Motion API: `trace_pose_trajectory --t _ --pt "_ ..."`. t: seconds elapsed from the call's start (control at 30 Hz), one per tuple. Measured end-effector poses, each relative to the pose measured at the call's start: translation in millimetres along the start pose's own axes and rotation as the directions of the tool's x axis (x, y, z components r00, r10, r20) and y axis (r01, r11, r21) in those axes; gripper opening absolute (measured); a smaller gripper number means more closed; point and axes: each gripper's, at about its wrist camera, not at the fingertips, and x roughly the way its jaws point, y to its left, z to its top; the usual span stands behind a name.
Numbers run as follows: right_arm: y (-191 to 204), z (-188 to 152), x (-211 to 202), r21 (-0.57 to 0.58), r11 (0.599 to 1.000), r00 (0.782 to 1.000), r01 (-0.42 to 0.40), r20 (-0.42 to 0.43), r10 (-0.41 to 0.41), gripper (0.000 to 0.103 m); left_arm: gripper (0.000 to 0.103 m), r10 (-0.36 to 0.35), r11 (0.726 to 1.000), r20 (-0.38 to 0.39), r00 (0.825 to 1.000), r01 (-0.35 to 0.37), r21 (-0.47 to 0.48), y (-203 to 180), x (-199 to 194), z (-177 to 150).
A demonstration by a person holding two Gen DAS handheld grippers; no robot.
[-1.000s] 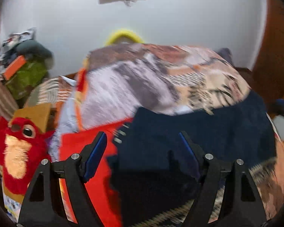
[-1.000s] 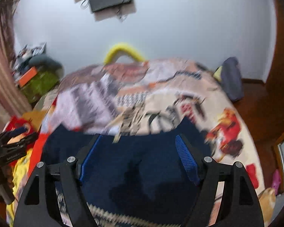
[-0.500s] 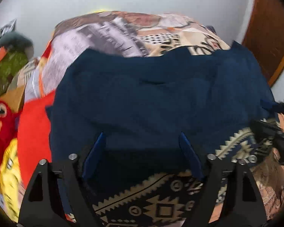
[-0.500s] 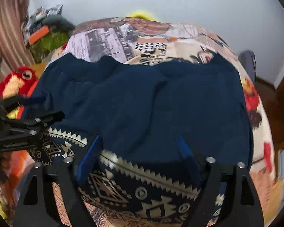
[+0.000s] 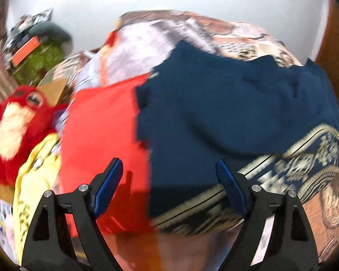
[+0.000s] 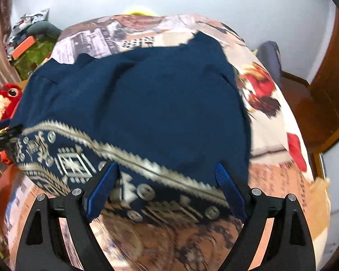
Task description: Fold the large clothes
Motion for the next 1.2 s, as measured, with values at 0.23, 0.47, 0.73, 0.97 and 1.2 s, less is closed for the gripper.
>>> trace_pose_trajectory --t 0.23,0.47,0.73,0.97,1.2 --pt "-28 -19 -20 0.063 0.996 0.997 0.066 -0.044 -0.063 0.087 0.085 0.027 0.982 -0.059 0.998 -0.037 -0.184 60 -20 -25" --pt "-31 -27 -58 0.087 0.994 0.998 0.070 0.004 -0.070 0.087 0.085 -0.218 0.919 -0.033 0.975 0.194 -0.344 74 -43 -34" --pt "-8 -22 -79 0.000 0.998 0.996 0.065 0.069 -0.065 0.087 0.081 -0.541 0.757 -0.031 0.841 0.470 -0.454 36 -21 -44" --pt "16 -25 -82 -0.079 0.995 0.992 0.066 0.109 -0.057 0.087 0.076 -0.628 0.642 -0.001 0.779 0.516 -0.567 32 12 -49" --pt "26 -24 -68 -0.102 0.993 0.996 0.055 0.073 -0.048 0.086 0.059 -0.604 0.667 0.072 0.794 0.553 -0.500 28 3 -24"
